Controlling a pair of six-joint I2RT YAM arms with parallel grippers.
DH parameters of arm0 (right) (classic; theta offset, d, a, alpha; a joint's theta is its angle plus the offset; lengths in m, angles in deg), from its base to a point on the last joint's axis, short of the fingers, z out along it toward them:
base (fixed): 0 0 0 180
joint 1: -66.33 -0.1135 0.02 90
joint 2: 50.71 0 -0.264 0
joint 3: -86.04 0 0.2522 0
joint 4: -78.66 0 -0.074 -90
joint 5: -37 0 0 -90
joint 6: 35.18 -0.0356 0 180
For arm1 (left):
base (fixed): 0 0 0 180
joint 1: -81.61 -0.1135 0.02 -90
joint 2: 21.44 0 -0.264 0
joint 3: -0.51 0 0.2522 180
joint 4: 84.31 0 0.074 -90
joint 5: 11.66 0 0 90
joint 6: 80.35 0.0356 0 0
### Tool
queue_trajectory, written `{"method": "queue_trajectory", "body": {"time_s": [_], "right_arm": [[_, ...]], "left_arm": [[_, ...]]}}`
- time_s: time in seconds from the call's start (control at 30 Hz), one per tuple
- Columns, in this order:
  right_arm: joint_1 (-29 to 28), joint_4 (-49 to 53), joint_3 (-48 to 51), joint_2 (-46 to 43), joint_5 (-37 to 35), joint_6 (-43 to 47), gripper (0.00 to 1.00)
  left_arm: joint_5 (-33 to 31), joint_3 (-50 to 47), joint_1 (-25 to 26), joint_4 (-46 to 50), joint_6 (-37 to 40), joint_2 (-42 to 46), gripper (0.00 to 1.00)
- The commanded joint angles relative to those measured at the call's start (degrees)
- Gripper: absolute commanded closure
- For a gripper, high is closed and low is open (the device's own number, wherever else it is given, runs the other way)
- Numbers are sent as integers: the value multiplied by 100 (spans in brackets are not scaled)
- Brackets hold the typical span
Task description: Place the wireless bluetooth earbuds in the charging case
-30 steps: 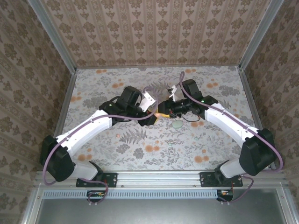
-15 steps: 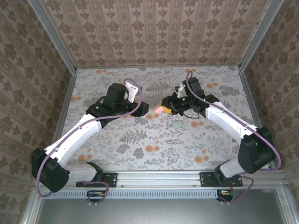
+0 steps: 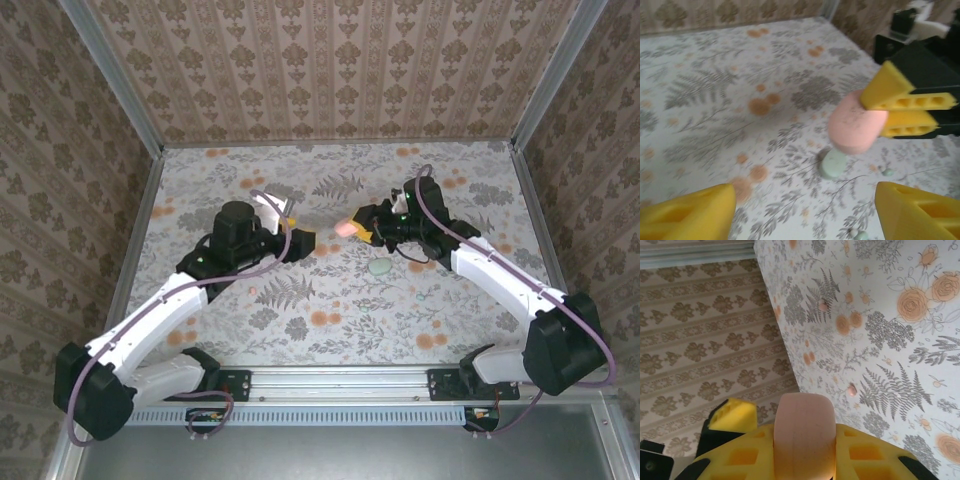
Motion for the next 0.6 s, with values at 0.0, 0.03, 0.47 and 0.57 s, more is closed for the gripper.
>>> {"method": "queue_trajectory", "body": {"time_s": [0.0, 0.03, 0.47, 0.57], "right_arm": [[34, -753, 154, -111, -100, -725, 75], [32, -1018, 189, -75, -45, -918, 75], [227, -2020, 21, 11, 688, -1841, 71], [254, -2095, 34, -34, 767, -1931, 71]], "left_arm": [[1069, -157, -15, -1644, -238, -459, 26], [1259, -148, -5, -1909, -288, -620, 27], [2359, 300, -270, -3342, -1214, -1640, 43], [2447, 274, -303, -3581, -1341, -1712, 45]]}}
